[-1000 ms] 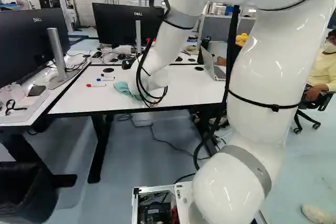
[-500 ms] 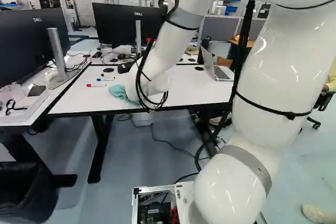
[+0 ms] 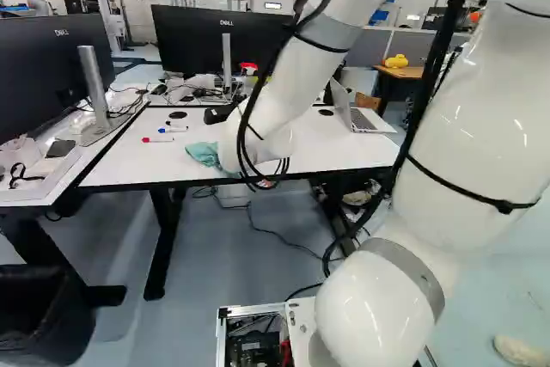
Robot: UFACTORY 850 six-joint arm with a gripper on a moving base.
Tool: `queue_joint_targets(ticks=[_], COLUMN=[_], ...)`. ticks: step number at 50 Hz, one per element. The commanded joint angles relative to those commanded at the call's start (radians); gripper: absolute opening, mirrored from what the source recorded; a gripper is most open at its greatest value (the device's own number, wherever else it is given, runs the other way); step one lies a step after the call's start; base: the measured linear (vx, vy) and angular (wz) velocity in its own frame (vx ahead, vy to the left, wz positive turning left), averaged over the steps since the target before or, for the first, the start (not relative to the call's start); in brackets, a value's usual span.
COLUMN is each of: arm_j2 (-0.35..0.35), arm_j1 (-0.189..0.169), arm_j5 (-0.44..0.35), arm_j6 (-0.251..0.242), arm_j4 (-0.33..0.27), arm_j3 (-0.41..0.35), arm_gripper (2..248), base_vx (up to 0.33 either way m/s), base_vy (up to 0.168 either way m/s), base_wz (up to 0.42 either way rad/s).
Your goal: Clean the table with the green towel
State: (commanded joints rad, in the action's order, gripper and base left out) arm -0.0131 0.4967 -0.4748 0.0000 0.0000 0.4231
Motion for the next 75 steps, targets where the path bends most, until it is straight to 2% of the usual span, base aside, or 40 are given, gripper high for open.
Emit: queue_joint_targets(ticks=[15,34,47,60,75], arm_j2=[0.017,-0.039,-0.099,-0.16,-0.145], arm_j1=[-0.055,-0.115,-0.129,-0.128,-0.125], arm_j5=[0.0,0.0,0.0,0.0,0.0], arm_j6=[0.0,0.0,0.0,0.0,0.0], arm_j4=[0.0,0.0,0.0,0.0,0.0], arm_j3=[-0.018,0.04,0.105,0.173,0.172], arm_gripper=[51,51,51,51,51], base_vx=[0.0,0.0,0.0,0.0,0.0], base_vy=[0.0,0.0,0.0,0.0,0.0], base_wz=[0.0,0.0,0.0,0.0,0.0])
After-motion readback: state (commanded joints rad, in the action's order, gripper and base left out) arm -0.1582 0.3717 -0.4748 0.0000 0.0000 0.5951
